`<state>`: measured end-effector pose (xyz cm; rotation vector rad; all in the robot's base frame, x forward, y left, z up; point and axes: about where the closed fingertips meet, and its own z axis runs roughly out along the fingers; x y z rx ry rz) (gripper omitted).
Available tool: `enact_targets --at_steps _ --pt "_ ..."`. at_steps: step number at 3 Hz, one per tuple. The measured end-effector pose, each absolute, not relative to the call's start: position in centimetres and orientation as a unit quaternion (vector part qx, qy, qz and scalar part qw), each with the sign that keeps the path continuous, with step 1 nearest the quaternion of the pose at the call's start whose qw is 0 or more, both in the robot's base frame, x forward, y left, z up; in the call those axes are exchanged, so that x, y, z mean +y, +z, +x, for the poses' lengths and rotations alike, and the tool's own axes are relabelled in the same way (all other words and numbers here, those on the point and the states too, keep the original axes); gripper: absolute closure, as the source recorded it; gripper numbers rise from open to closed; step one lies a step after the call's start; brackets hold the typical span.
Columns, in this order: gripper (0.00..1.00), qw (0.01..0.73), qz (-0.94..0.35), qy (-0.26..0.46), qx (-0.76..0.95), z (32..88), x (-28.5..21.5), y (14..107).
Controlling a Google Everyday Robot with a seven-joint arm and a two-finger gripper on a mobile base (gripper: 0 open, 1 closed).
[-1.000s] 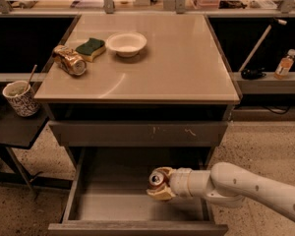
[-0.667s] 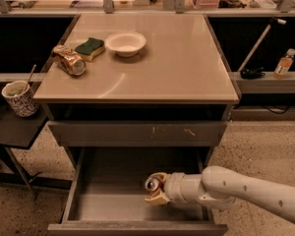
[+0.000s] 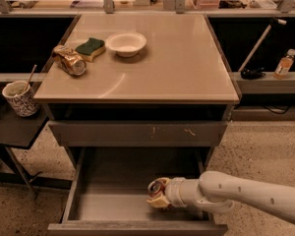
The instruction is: Place coke can into middle drawer
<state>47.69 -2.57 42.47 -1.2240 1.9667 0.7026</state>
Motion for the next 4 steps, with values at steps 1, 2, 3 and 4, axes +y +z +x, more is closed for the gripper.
enact_targets --at_steps 1,2,3,4 --pt "0.81 0.352 -0.47 0.273 0.762 47.68 -2.57 42.44" --pt "0.58 0.352 -0.47 0.273 0.762 47.68 -2.57 42.44" --pt "0.34 0.352 -0.47 0.273 0.762 47.68 -2.57 42.44" --pt "0.11 0.352 -0.47 0.273 0.762 47.67 -2.56 42.44"
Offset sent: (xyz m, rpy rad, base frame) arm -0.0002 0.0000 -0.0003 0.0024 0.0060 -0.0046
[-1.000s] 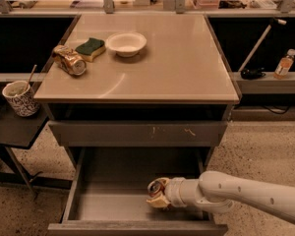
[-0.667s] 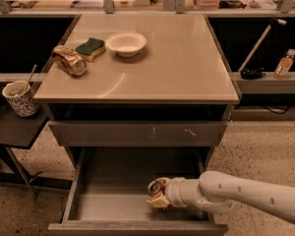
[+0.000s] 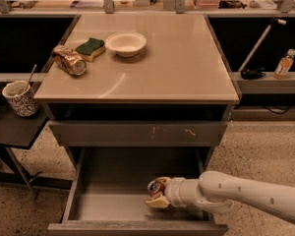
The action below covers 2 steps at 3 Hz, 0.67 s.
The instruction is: Place coke can into middle drawer
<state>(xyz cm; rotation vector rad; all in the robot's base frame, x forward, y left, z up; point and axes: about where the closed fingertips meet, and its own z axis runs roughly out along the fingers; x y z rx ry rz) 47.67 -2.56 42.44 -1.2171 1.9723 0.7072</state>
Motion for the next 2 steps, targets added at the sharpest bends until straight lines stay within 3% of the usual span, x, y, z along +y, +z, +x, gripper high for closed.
enact_targets --at_steps 1,2 --pt "0.0 0.352 -0.47 0.273 0.762 47.67 -2.56 42.44" --pt "0.0 0.352 -0.47 0.273 0.762 47.67 -2.56 42.44"
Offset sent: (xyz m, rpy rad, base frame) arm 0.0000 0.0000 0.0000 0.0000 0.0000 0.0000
